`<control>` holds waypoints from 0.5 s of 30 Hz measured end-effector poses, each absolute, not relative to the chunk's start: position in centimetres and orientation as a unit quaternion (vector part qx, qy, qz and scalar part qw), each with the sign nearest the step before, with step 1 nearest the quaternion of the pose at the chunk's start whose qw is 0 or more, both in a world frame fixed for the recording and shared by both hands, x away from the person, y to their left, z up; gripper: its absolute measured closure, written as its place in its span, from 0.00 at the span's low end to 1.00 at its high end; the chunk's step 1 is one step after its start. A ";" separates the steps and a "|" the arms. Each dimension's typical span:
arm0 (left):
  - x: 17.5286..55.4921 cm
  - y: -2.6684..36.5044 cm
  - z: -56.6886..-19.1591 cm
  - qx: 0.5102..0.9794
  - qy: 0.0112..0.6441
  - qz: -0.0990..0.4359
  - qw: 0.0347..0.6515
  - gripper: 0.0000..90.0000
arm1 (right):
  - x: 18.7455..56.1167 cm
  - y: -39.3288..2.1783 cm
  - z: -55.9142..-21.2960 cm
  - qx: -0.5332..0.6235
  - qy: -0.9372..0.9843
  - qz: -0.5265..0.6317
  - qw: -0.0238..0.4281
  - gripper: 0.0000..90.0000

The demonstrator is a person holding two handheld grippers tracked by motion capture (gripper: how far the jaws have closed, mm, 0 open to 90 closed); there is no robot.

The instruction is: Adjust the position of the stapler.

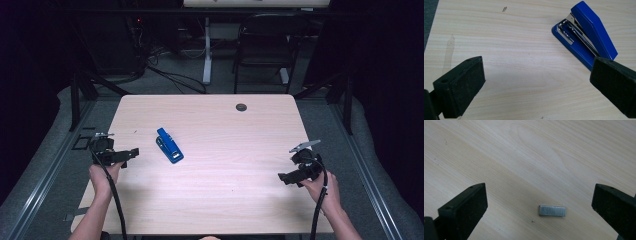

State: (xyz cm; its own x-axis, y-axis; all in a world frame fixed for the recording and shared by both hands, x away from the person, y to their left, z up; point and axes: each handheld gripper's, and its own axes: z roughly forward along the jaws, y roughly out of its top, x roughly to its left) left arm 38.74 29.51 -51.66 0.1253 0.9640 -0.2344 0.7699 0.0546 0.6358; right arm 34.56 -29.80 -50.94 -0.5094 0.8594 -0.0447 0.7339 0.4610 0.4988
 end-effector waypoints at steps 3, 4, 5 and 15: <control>38.9 29.1 -51.5 0.674 0.643 0.146 0.334 0.00 | 34.6 -29.8 -50.9 0.473 0.842 0.214 0.146 0.00; 38.9 28.9 -51.5 0.673 0.643 0.148 0.335 0.00 | 34.6 -29.7 -50.9 0.472 0.843 0.217 0.144 0.00; 39.0 28.7 -51.5 0.674 0.641 0.147 0.336 0.00 | 34.6 -29.7 -50.9 0.472 0.843 0.217 0.144 0.00; 39.9 25.9 -51.1 0.678 0.637 0.156 0.331 0.00 | 34.6 -29.3 -50.7 0.468 0.844 0.216 0.147 0.00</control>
State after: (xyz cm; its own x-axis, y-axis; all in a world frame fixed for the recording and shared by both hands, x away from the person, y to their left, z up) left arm 39.92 25.85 -51.11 0.1393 0.9676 -0.2106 0.7616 0.0312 0.6473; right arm 34.57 -29.27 -50.72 -0.5191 0.8535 -0.0460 0.7266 0.4690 0.5021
